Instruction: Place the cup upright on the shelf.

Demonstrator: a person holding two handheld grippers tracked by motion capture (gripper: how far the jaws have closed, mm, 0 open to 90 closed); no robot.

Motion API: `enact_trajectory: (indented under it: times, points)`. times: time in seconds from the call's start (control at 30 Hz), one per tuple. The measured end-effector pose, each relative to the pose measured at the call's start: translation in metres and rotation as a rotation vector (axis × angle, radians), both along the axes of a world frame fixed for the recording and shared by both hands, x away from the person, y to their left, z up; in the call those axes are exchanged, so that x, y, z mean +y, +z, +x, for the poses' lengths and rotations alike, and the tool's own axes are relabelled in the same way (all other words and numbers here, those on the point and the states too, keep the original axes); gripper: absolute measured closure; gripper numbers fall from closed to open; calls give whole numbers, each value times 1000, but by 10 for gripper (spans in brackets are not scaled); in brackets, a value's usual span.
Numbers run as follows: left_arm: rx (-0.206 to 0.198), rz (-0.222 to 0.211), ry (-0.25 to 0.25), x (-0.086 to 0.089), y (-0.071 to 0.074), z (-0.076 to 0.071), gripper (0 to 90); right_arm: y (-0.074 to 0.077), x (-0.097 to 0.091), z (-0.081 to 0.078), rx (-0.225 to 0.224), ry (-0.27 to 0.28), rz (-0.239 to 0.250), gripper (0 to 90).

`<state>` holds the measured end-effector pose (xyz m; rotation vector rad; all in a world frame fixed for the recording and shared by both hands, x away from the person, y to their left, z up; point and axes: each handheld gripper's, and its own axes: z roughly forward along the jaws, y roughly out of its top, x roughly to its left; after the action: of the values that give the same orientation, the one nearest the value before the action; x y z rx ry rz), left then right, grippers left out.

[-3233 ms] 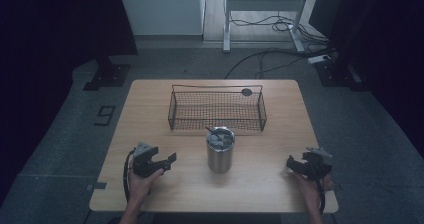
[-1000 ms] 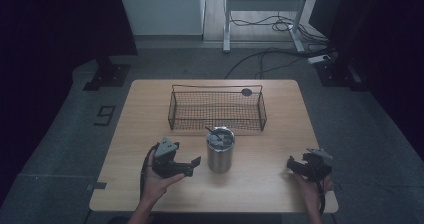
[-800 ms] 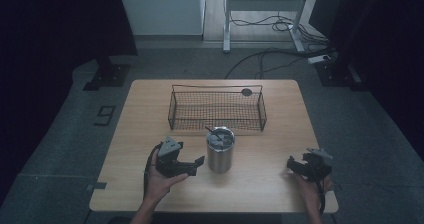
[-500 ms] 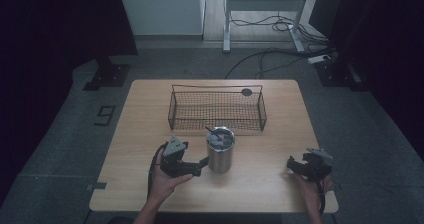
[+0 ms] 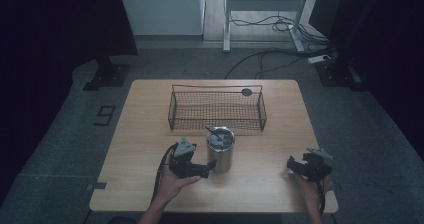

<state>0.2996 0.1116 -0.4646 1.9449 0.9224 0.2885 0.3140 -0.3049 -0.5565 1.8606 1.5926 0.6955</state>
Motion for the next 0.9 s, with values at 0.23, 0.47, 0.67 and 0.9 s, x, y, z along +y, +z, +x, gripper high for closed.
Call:
enact_trajectory:
  times: [0.23,0.47,0.67,0.9]
  points:
    - [3,3,-9,-8,-3,8,46,0,0,0,0,0,0,41]
    - [7,10,-16,-13,-5,12,42,0,0,0,0,0,0,41]
    - [9,12,-31,-18,-6,16,30,0,0,0,0,0,0,41]
    - [12,19,-50,-26,-7,21,30,0,0,0,0,0,0,41]
